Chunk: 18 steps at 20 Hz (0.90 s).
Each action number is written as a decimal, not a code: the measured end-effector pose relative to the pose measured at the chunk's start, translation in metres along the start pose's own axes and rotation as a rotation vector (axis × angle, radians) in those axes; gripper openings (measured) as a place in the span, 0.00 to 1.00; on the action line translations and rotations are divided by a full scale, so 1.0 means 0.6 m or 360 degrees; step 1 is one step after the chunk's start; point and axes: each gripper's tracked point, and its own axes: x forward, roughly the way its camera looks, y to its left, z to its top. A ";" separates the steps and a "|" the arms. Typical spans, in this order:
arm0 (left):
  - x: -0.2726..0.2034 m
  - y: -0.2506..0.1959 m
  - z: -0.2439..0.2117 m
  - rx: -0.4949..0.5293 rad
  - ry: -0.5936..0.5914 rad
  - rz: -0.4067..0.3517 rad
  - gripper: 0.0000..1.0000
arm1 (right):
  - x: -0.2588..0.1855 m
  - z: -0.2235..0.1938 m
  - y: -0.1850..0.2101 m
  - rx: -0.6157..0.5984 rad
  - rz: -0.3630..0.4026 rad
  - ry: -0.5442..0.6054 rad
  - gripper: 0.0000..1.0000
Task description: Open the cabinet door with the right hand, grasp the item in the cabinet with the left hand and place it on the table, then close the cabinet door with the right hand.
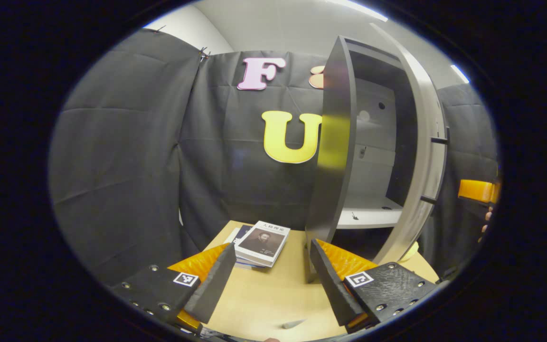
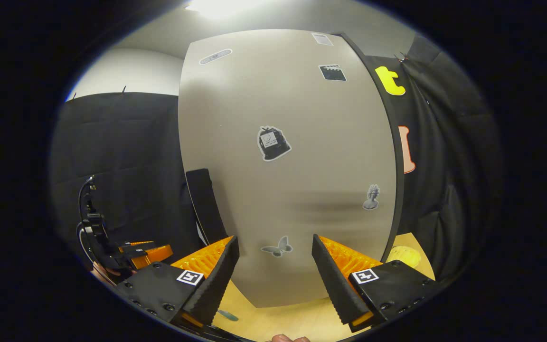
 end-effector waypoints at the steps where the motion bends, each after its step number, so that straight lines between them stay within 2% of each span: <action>1: -0.001 -0.005 0.002 0.0012 -0.0005 0.0012 0.98 | -0.003 -0.006 -0.010 -0.0031 -0.0028 0.0012 0.97; 4: -0.010 -0.048 0.024 0.0065 -0.0050 -0.0035 0.94 | -0.016 -0.009 -0.054 -0.0066 -0.0107 -0.0011 0.98; 8: -0.037 -0.109 0.070 0.0227 -0.0161 0.0035 0.94 | -0.045 -0.010 -0.137 -0.0086 -0.0185 -0.0009 0.98; 10: -0.050 -0.151 0.078 0.0253 -0.0208 0.0020 0.94 | -0.062 0.006 -0.185 -0.0094 -0.0289 -0.0071 0.98; 12: -0.052 -0.180 0.071 0.0249 -0.0189 0.0030 0.94 | -0.081 0.014 -0.230 -0.0089 -0.0396 -0.0087 0.98; 15: -0.055 -0.234 0.072 0.0191 -0.0199 -0.0041 0.94 | -0.102 0.018 -0.271 -0.0113 -0.0446 -0.0113 0.98; 18: -0.055 -0.279 0.084 0.0069 -0.0240 -0.0163 0.97 | -0.127 0.004 -0.295 -0.0077 -0.0454 -0.0101 0.98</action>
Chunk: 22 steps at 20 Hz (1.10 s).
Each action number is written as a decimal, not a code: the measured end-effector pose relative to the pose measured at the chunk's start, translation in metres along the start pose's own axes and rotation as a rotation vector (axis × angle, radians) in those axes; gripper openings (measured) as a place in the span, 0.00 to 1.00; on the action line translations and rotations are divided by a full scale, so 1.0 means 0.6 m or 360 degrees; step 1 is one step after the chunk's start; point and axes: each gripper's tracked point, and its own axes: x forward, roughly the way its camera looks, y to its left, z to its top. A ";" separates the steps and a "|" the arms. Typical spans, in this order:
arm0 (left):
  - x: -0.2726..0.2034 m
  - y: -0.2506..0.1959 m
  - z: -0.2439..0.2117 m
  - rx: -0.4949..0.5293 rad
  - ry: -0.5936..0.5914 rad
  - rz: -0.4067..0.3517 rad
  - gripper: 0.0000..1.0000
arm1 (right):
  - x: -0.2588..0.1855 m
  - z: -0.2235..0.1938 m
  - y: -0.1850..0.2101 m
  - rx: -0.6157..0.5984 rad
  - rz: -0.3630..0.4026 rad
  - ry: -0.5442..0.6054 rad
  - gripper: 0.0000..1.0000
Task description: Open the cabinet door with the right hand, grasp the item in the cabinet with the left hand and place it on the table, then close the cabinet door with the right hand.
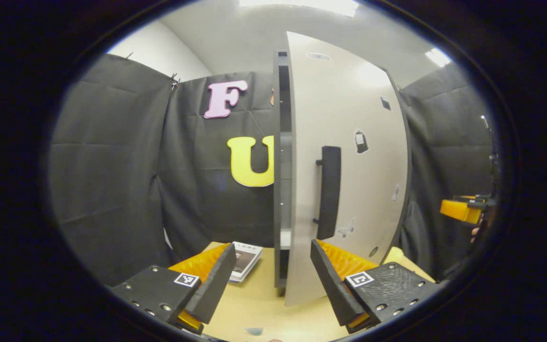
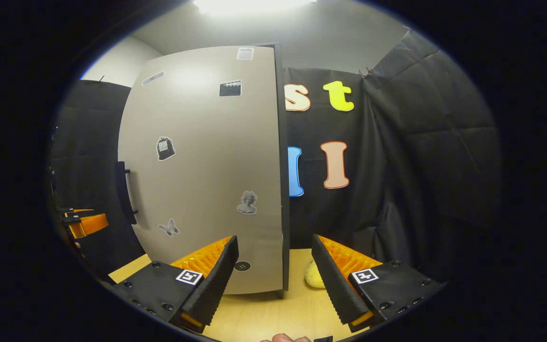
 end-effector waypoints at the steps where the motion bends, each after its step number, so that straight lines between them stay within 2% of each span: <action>1: 0.004 -0.008 0.000 -0.0044 -0.0013 -0.0026 0.95 | -0.005 -0.006 -0.008 0.0021 0.0001 0.0008 0.98; 6: 0.011 -0.014 0.012 -0.0147 -0.0027 -0.0023 0.94 | -0.018 -0.005 -0.051 0.0055 -0.0009 0.0009 0.98; 9: 0.009 -0.024 0.045 -0.0187 -0.0083 -0.0047 0.94 | -0.022 0.011 -0.080 0.0030 -0.0009 -0.0018 0.98; 13: -0.012 -0.025 0.064 -0.0264 -0.0194 0.0009 0.94 | -0.031 0.026 -0.099 0.0094 0.0019 -0.0068 0.98; 14: -0.023 -0.025 0.065 -0.0291 -0.0218 0.0032 0.94 | -0.034 0.027 -0.099 0.0118 0.0054 -0.0092 0.93; 15: -0.027 -0.025 0.060 -0.0301 -0.0243 0.0065 0.94 | -0.037 0.021 -0.099 0.0131 0.0086 -0.0104 0.98; 16: -0.038 -0.024 0.054 -0.0303 -0.0261 0.0116 0.98 | -0.039 0.013 -0.099 0.0125 0.0122 -0.0111 0.98; 18: -0.053 -0.034 0.037 -0.0334 -0.0285 0.0191 0.94 | -0.039 0.000 -0.101 0.0059 0.0173 -0.0155 0.98; 20: -0.064 -0.051 0.018 -0.0409 -0.0280 0.0211 0.96 | -0.048 -0.016 -0.109 -0.0029 0.0189 -0.0165 0.98; 22: -0.073 -0.059 0.011 -0.0480 -0.0267 0.0217 0.96 | -0.059 -0.026 -0.115 -0.0027 0.0202 -0.0146 0.98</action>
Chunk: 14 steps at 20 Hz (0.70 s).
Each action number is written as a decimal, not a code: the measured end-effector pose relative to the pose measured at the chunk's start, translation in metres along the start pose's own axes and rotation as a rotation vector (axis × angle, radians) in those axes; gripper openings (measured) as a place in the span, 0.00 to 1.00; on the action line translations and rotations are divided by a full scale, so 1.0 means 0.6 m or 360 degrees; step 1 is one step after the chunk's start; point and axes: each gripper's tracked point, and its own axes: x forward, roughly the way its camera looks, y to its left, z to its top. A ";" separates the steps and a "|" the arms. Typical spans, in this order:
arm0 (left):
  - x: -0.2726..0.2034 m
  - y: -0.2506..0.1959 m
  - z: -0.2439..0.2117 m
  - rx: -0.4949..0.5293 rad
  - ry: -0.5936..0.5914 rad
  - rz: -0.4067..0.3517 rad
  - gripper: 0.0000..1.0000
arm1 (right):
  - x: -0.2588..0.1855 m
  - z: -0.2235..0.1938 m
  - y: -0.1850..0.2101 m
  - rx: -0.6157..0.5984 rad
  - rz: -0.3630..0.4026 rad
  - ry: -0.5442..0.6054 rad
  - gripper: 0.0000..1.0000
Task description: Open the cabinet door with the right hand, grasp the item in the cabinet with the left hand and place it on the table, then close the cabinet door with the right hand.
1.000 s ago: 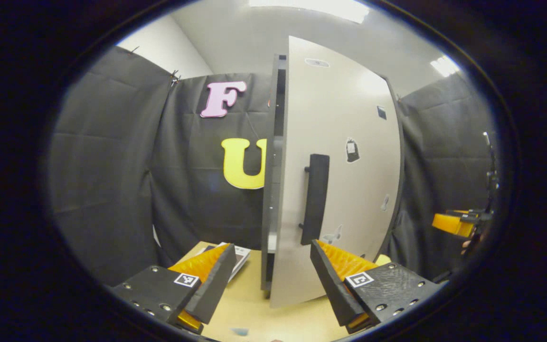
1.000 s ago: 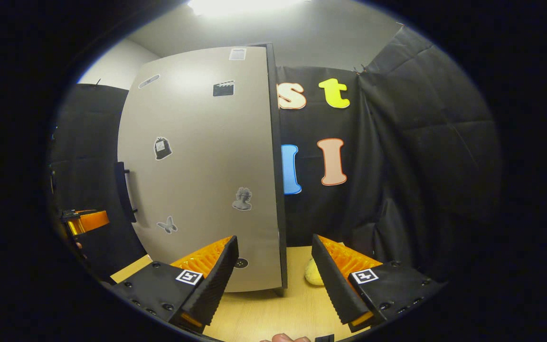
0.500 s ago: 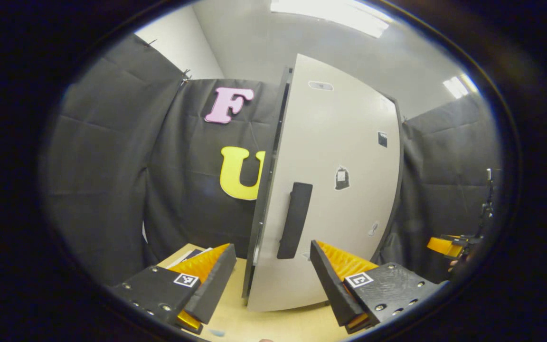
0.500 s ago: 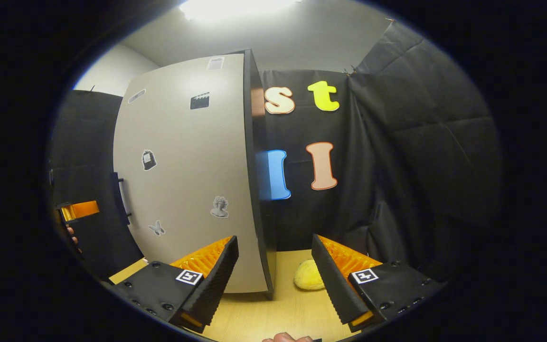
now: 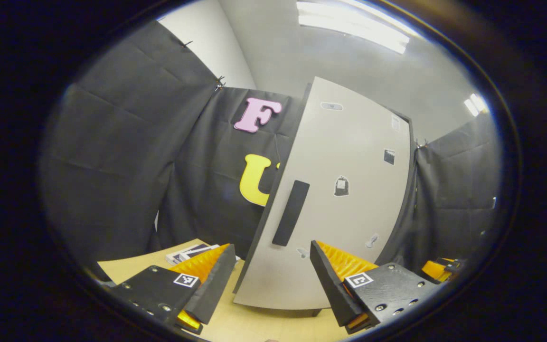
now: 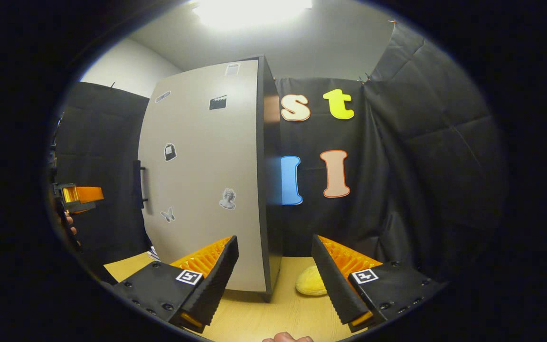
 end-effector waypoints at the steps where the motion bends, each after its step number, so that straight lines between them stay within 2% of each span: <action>1: -0.006 0.002 0.004 -0.0016 -0.0008 0.0011 0.94 | -0.003 -0.005 0.002 0.0025 0.0019 0.0006 0.98; 4: -0.025 -0.002 0.019 0.0032 -0.0037 0.0024 0.94 | -0.015 -0.028 0.004 0.0054 0.0057 0.0045 0.98; 6: -0.039 -0.007 0.019 0.0118 -0.0035 0.0026 0.99 | -0.020 -0.047 0.005 0.0085 0.0068 0.0075 0.98; 7: -0.043 -0.015 0.015 0.0158 -0.0022 0.0007 0.94 | -0.023 -0.054 0.008 0.0107 0.0073 0.0091 0.98; 10: -0.045 -0.027 0.018 0.0284 -0.0015 -0.0024 0.94 | -0.030 -0.081 0.021 0.0160 0.0078 0.0151 0.98; 14: -0.035 -0.049 0.001 0.0364 0.0018 -0.0100 0.96 | -0.033 -0.109 0.029 0.0197 0.0039 0.0226 0.98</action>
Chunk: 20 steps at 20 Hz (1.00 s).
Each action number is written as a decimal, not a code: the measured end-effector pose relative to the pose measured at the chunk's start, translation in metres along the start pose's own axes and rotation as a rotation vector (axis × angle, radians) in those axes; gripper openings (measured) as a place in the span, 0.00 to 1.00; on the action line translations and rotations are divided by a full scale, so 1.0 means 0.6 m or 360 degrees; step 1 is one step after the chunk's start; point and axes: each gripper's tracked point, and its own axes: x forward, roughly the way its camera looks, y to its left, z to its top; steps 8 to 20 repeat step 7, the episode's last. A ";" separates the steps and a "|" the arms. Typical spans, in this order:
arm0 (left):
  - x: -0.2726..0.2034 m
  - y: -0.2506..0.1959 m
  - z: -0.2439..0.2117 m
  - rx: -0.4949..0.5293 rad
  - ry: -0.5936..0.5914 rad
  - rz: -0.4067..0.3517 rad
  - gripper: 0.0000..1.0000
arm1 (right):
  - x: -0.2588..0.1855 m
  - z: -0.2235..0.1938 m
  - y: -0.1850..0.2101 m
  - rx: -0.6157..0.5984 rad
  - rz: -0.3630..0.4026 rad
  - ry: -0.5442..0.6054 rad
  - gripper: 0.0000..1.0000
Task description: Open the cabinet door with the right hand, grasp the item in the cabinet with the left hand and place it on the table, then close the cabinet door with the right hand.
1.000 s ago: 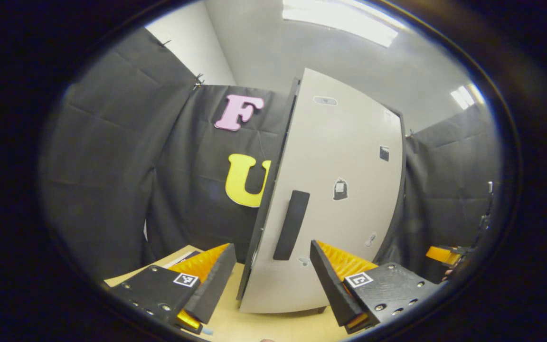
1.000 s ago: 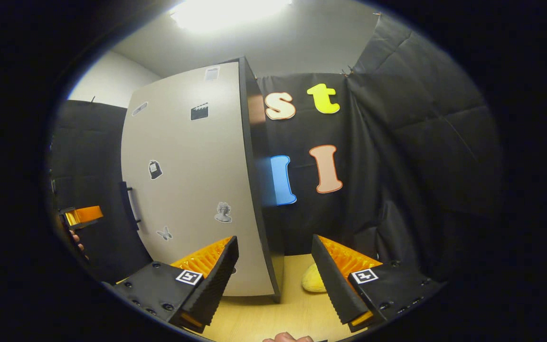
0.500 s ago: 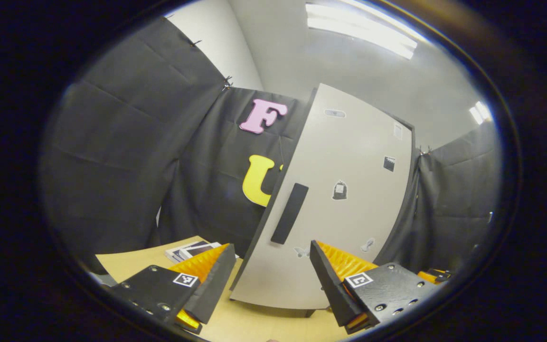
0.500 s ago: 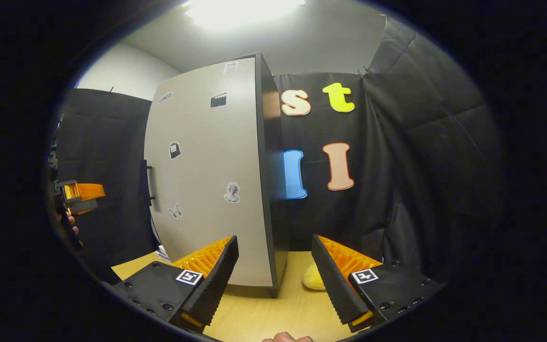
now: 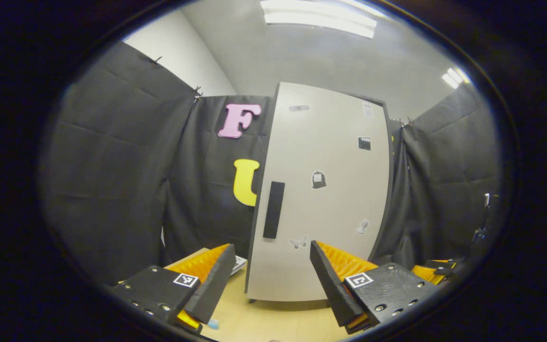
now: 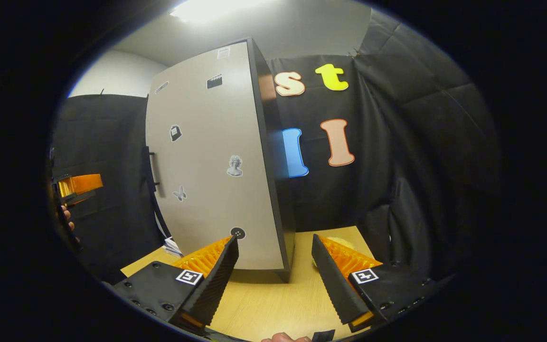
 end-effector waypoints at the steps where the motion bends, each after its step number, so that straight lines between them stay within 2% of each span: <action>1: 0.005 0.000 -0.002 0.0025 0.0003 -0.0012 0.94 | -0.001 -0.003 0.006 0.0033 0.0004 0.0006 0.98; 2: 0.008 -0.001 -0.005 0.0045 0.0011 -0.0033 0.96 | -0.001 -0.005 0.016 0.0065 0.0015 0.0005 0.98; 3: 0.017 -0.007 -0.013 0.0061 0.0030 -0.0071 0.94 | 0.003 -0.006 0.022 0.0086 0.0018 0.0007 0.98; 6: 0.026 0.011 -0.005 0.0086 0.0028 -0.0134 0.96 | 0.017 -0.012 0.037 0.0050 -0.0010 0.0013 0.98; 20: 0.031 0.026 -0.003 0.0088 0.0029 -0.0137 0.94 | 0.020 -0.014 0.040 0.0032 -0.0030 0.0011 0.98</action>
